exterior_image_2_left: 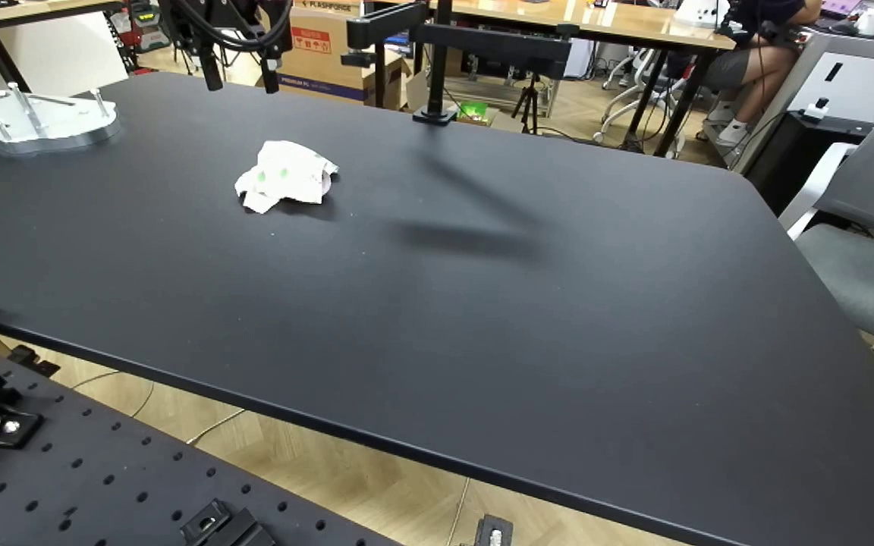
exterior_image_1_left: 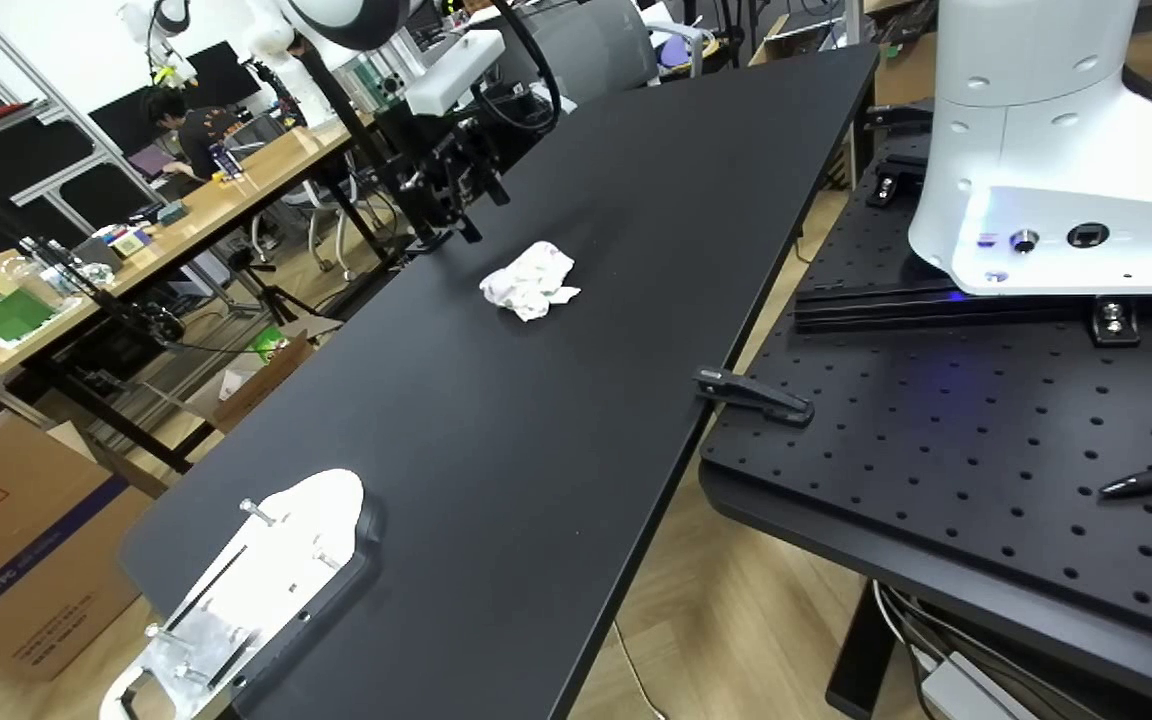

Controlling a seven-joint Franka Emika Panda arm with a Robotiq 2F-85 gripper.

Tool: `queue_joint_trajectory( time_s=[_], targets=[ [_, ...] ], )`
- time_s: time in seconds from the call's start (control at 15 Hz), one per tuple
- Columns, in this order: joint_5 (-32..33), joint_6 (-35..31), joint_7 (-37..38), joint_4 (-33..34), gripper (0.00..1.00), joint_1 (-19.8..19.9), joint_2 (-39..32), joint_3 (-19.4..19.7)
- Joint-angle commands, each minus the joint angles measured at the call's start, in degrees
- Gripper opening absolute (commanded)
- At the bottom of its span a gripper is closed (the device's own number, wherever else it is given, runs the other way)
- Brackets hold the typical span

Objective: Unhang the white cloth from the black stand and put it on the table

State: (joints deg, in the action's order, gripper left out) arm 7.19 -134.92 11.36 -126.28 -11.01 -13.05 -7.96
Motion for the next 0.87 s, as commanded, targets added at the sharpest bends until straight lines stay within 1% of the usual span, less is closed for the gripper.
queue_joint_trajectory(
  time_s=[0.0, 0.13, 0.2, 0.4, 0.8],
  targets=[
    [-4.4, 3.1, -2.0, -2.2, 1.0, 0.4, 5.1, -0.7],
    [-6.5, 4.4, -3.8, -2.7, 1.0, 0.7, 7.3, -1.0],
    [-4.6, 3.1, -2.5, -0.5, 1.0, 0.1, 3.5, -0.6],
    [-5.8, 4.2, -3.5, -1.2, 1.0, 0.3, 5.9, -0.7],
    [-5.9, 4.2, -3.6, -1.8, 1.0, 0.3, 6.1, -0.7]
  ],
)
